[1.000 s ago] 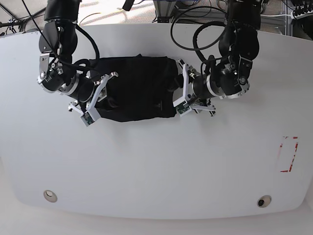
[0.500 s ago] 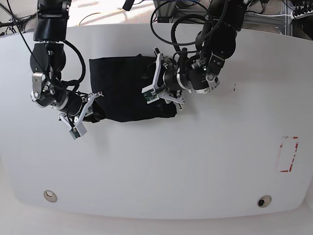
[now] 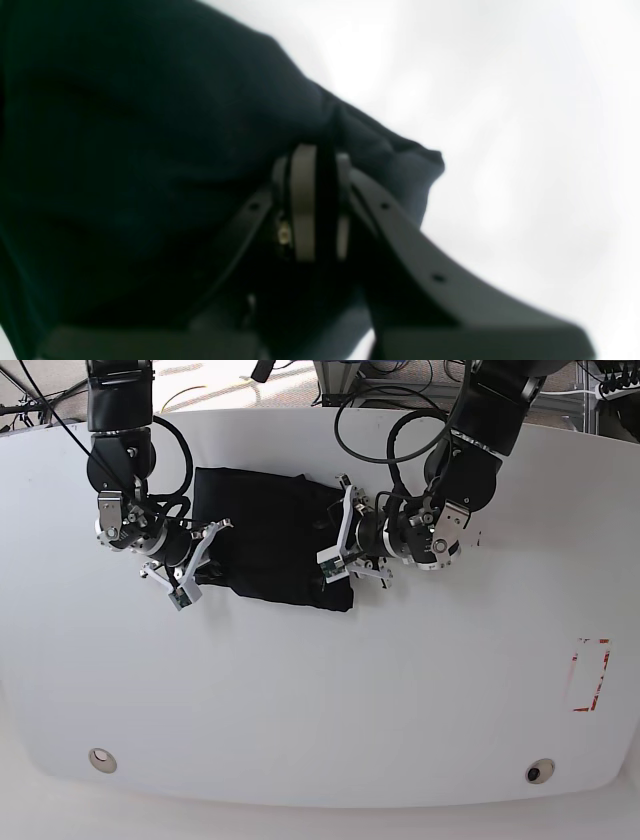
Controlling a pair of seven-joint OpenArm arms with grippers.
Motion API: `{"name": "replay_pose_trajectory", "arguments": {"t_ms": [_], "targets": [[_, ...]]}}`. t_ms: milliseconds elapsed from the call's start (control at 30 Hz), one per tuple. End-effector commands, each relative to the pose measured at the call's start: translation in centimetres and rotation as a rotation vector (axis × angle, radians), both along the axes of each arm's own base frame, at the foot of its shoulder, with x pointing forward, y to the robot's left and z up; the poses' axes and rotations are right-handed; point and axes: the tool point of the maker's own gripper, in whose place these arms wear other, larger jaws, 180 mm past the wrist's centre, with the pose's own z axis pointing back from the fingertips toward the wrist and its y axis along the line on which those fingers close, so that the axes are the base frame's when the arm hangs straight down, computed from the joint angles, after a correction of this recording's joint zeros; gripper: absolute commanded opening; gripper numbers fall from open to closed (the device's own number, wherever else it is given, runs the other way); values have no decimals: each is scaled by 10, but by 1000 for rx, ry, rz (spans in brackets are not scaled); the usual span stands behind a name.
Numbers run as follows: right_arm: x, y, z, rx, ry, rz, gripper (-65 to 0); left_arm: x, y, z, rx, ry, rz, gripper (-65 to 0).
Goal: Fold the T-shirt properly
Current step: 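Fold the bundle in half with both grippers and release the right gripper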
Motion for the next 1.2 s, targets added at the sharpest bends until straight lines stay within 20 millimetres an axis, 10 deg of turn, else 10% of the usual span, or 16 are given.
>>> {"name": "replay_pose_trajectory", "arguments": {"t_ms": [0,333,767,1000,1167], "targets": [[-8,1,9,-21,-23,25,-604,13,19,-15,84,8,15,-399],[-59,41,6,54,14,-13,-604,73,49,6,175,-112,-24,-399],[-73,159,7,132,108,56,-604,123,63,92,189,-352,4,-399],[-57,159,26,143,48,62,-604,116,78,124,161,-428,87,-397],[-40,119,58,156,-19,-6,-604,82,62,114,104,-416,104,-394]]}}
